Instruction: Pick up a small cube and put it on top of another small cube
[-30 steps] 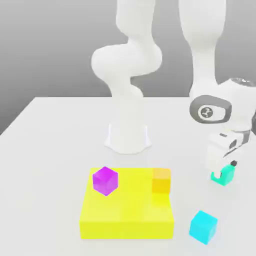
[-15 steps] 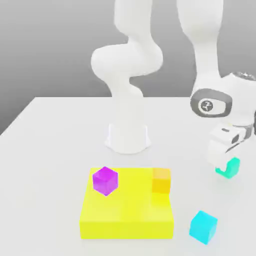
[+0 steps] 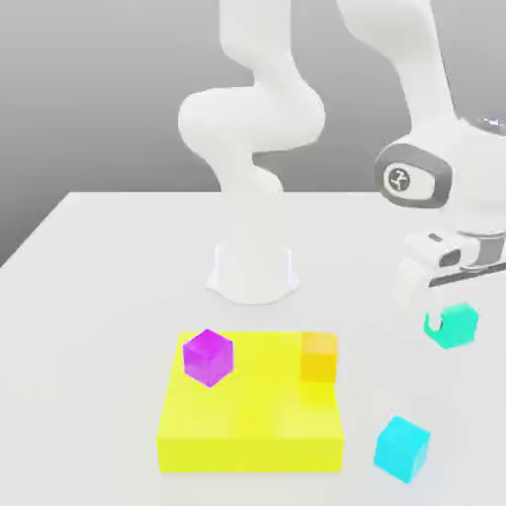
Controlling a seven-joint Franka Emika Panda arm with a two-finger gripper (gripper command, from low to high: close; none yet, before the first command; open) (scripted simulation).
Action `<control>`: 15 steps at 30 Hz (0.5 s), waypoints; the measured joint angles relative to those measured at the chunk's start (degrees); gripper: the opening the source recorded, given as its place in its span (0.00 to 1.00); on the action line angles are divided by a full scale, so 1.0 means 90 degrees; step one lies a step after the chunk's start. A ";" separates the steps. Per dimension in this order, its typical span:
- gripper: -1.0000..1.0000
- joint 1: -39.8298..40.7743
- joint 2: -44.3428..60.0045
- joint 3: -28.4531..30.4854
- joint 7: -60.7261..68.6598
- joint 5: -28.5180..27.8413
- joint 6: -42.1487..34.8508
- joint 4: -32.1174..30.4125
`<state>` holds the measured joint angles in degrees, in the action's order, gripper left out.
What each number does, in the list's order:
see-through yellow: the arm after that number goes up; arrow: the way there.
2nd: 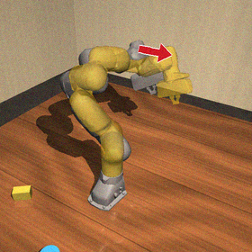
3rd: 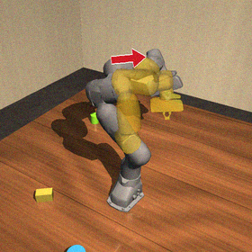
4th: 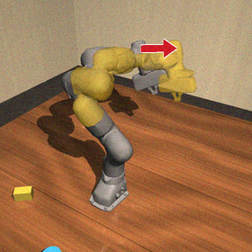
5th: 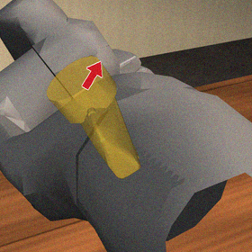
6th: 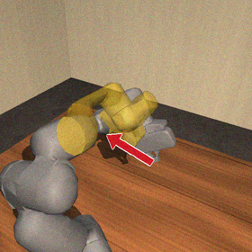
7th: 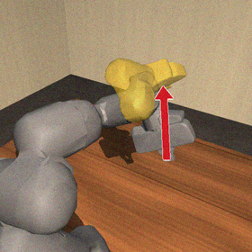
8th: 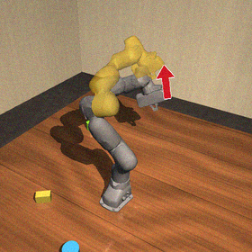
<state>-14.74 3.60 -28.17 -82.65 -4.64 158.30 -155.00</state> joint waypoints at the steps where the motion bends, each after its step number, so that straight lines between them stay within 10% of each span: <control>1: 0.00 0.0066 0.0015 0.0079 -0.0284 0.0010 -0.0067 0.0083; 15: 0.00 0.0984 0.0277 0.1144 -0.4209 0.0109 -0.0944 0.1232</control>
<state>-5.89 6.09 -17.88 -120.53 -3.66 149.81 -143.91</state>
